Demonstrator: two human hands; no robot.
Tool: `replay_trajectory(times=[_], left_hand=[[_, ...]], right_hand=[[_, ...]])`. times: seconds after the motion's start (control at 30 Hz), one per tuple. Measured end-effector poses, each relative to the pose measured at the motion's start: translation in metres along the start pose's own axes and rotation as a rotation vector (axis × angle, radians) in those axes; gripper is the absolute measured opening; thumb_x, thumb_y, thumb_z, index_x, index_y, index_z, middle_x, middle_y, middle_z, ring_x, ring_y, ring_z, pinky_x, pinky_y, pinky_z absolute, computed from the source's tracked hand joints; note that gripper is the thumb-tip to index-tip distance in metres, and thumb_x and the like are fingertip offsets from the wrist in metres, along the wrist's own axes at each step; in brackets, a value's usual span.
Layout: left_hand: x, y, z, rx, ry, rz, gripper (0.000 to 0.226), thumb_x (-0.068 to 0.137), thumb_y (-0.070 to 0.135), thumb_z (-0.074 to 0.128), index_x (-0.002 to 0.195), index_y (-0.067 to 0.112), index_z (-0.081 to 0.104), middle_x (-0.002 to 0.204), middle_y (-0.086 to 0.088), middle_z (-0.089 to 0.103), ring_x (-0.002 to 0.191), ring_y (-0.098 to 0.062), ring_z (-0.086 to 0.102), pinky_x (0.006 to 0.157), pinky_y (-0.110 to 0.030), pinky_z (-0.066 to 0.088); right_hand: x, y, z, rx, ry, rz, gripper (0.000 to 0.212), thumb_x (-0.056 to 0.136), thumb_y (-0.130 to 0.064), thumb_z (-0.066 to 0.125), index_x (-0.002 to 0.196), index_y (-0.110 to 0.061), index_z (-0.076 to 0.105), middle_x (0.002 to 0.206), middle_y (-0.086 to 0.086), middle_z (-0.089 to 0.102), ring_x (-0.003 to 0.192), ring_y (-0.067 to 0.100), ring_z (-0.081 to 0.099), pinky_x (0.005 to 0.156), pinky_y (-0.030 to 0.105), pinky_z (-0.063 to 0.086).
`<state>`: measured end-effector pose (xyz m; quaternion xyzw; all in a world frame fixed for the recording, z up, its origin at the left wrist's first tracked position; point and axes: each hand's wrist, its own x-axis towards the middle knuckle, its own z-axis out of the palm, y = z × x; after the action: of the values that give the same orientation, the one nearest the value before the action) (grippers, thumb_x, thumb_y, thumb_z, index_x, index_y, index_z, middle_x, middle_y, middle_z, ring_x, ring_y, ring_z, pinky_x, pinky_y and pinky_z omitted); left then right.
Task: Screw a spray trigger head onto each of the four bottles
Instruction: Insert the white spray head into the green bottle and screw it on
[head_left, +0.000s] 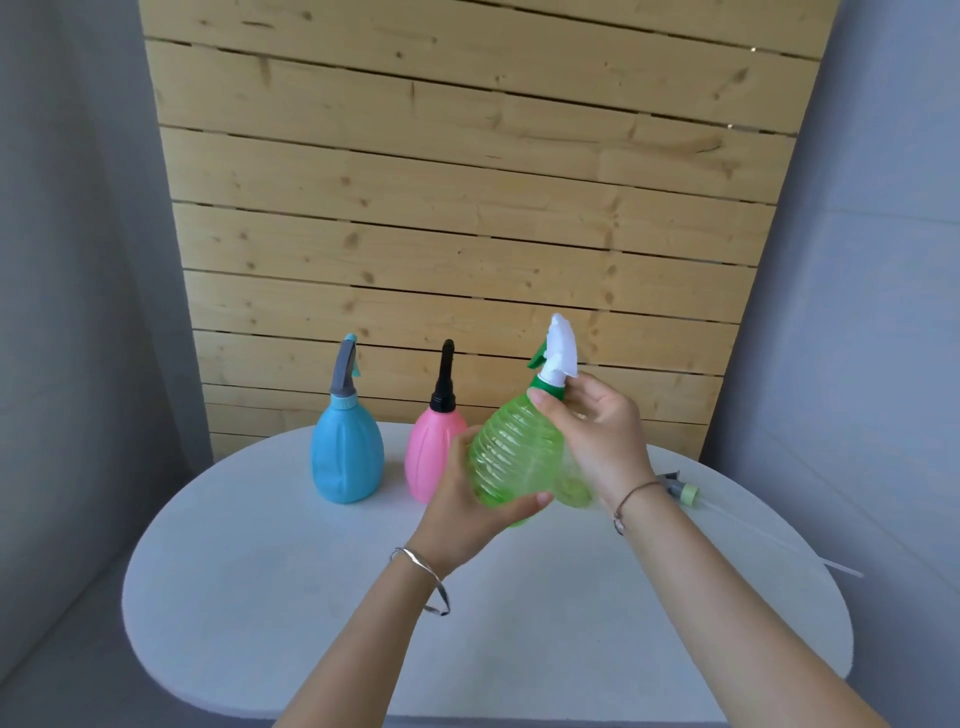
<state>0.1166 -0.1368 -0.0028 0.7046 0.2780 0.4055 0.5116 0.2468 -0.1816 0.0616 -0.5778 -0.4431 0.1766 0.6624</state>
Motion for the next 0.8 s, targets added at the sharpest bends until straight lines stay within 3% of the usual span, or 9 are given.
replay_trajectory(times=[0.1, 0.17, 0.4, 0.67, 0.8], left_hand=[[0.007, -0.002, -0.011, 0.054, 0.068, -0.039, 0.077, 0.077, 0.035, 0.072, 0.138, 0.021, 0.027, 0.137, 0.003, 0.042, 0.118, -0.005, 0.046, 0.097, -0.025, 0.045], [0.011, -0.007, -0.023, 0.094, 0.158, -0.071, 0.073, 0.084, 0.040, 0.062, 0.143, 0.018, 0.024, 0.143, -0.002, 0.037, 0.127, -0.016, 0.040, 0.105, -0.033, 0.037], [0.024, -0.018, -0.044, 0.048, 0.296, -0.231, 0.066, 0.091, 0.038, 0.053, 0.145, 0.012, 0.025, 0.145, -0.007, 0.038, 0.128, -0.023, 0.043, 0.090, -0.029, 0.037], [0.029, -0.024, -0.045, 0.107, 0.313, -0.218, 0.065, 0.090, 0.038, 0.055, 0.144, 0.015, 0.027, 0.145, -0.007, 0.039, 0.129, -0.024, 0.042, 0.090, -0.027, 0.037], [0.030, -0.027, -0.043, 0.157, 0.287, -0.217, 0.065, 0.090, 0.035, 0.057, 0.144, 0.015, 0.026, 0.148, -0.007, 0.036, 0.133, -0.025, 0.039, 0.100, -0.035, 0.039]], right_hand=[[0.017, 0.002, 0.000, -0.026, 0.026, -0.025, 0.024, 0.079, -0.016, 0.073, 0.102, -0.022, 0.067, 0.096, -0.008, 0.071, 0.085, -0.002, 0.065, 0.067, 0.001, 0.045], [0.027, 0.009, 0.002, -0.067, 0.027, -0.019, 0.027, 0.080, -0.016, 0.071, 0.106, -0.020, 0.065, 0.100, -0.003, 0.071, 0.089, 0.004, 0.064, 0.068, 0.002, 0.044], [0.046, 0.048, 0.015, -0.190, 0.037, 0.018, 0.033, 0.077, -0.010, 0.073, 0.107, -0.017, 0.064, 0.102, -0.002, 0.068, 0.098, 0.013, 0.063, 0.089, 0.026, 0.048], [0.052, 0.081, 0.024, -0.261, 0.036, 0.021, 0.035, 0.076, -0.009, 0.074, 0.109, -0.016, 0.064, 0.098, -0.006, 0.066, 0.094, 0.010, 0.061, 0.084, 0.019, 0.043], [0.053, 0.087, 0.022, -0.276, 0.050, 0.037, 0.035, 0.076, -0.008, 0.074, 0.109, -0.014, 0.065, 0.096, -0.006, 0.066, 0.095, 0.012, 0.062, 0.085, 0.021, 0.043]])
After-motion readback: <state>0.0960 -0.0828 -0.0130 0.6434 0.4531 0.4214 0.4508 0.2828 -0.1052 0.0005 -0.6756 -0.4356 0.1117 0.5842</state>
